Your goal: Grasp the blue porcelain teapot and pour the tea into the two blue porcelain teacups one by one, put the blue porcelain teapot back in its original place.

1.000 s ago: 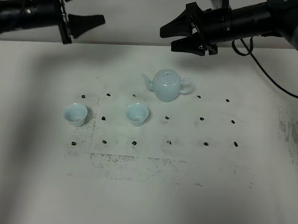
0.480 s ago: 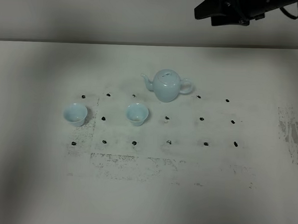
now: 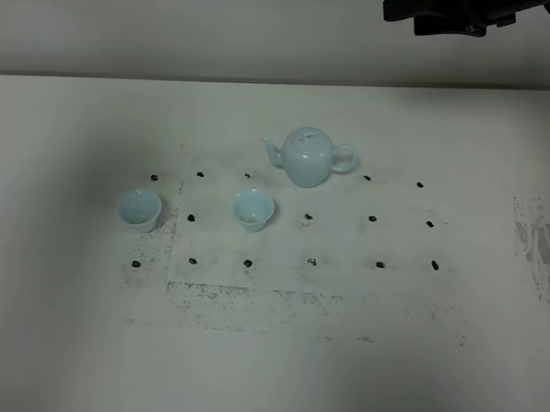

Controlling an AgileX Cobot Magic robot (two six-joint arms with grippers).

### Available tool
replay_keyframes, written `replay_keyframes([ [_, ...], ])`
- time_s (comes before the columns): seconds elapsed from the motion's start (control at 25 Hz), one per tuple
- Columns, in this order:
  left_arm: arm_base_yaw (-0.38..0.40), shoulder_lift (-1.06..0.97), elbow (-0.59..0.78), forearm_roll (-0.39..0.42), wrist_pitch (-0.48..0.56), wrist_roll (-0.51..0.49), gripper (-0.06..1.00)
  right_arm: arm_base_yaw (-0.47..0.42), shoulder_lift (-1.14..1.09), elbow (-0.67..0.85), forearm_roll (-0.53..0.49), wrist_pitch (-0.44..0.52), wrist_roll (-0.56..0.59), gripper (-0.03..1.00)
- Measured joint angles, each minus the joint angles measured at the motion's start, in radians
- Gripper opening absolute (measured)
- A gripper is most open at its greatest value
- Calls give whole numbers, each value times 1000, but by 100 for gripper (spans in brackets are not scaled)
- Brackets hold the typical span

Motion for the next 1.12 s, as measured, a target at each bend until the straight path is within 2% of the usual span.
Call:
replay_keyframes([
  [0.2, -113, -168, 176, 119, -17, -3, 61, 0, 0, 0, 0, 0, 0, 59],
  [0.36, -192, -279, 290, 249, -1, -61, 61, 0, 0, 0, 1, 0, 0, 59],
  [0.6, -223, -486, 516, 417, -30, -127, 61, 0, 0, 0, 1, 0, 0, 59],
  [0.92, -223, -771, 863, 429, -102, -129, 61, 0, 0, 0, 1, 1, 2, 59],
  [1.12, -223, -917, 992, 429, -128, -129, 61, 0, 0, 0, 1, 1, 2, 59],
])
